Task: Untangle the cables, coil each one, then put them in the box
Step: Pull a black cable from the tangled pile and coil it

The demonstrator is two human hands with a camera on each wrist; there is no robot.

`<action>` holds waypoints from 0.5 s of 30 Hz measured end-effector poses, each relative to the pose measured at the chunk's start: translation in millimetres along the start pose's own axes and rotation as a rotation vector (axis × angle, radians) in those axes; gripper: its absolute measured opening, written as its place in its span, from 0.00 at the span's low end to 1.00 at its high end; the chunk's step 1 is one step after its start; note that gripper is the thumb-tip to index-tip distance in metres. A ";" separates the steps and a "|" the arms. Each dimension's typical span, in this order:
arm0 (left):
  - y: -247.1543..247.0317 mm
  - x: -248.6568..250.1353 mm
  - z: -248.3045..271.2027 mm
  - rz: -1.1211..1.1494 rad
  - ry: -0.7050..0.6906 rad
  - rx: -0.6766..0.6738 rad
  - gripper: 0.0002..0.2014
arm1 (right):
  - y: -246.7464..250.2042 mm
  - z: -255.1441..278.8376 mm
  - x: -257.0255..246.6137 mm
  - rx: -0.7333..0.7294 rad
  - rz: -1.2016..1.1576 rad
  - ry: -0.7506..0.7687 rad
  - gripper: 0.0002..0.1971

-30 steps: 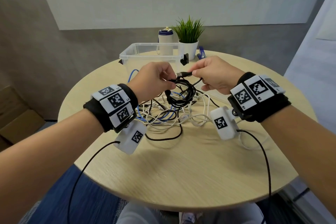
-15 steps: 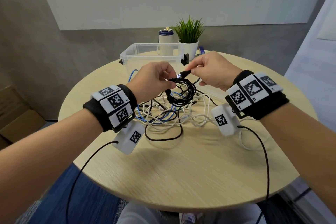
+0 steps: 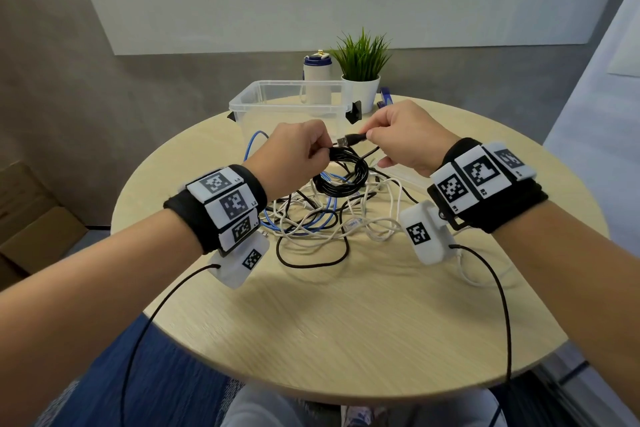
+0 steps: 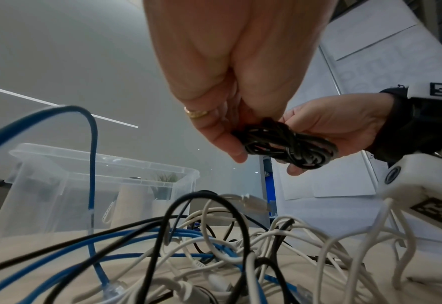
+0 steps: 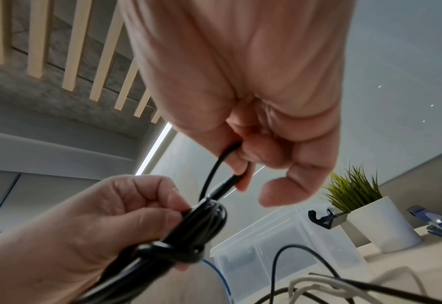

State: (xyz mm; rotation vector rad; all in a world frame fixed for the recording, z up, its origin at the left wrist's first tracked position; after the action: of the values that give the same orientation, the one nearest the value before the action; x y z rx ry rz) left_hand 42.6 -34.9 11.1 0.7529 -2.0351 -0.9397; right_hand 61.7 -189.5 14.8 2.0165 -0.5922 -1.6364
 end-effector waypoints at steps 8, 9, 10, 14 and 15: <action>-2.6 -1.9 -0.5 -0.048 -0.044 0.010 0.07 | -1.0 0.7 -3.4 -0.006 0.004 0.053 0.11; -3.3 -2.1 0.1 -0.044 -0.052 0.013 0.06 | -0.9 0.5 -3.4 -0.011 0.010 0.053 0.11; -4.1 -2.4 0.7 -0.035 -0.059 0.016 0.05 | -0.7 0.3 -3.6 -0.017 0.013 0.054 0.11; -3.8 -1.9 1.7 0.003 -0.085 0.036 0.03 | -0.1 -0.1 -4.5 -0.036 0.027 0.060 0.11; -3.5 -1.2 1.9 0.005 -0.092 0.040 0.04 | -0.1 -0.3 -4.3 -0.043 0.033 0.057 0.11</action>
State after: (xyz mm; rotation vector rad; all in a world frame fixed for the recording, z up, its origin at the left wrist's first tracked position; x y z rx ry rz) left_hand 42.3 -35.2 7.0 0.7381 -2.1408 -0.9493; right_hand 61.2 -186.9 18.1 2.0049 -0.5622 -1.5536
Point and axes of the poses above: each hand's wrist, its own z-axis away from the middle knuckle, its own y-axis out of the back of the hand, x = y × z, the point moved 6 cm from there along -z, towards the middle knuckle, and after that the axes turned 2 degrees about -x, right-handed, at the moved point
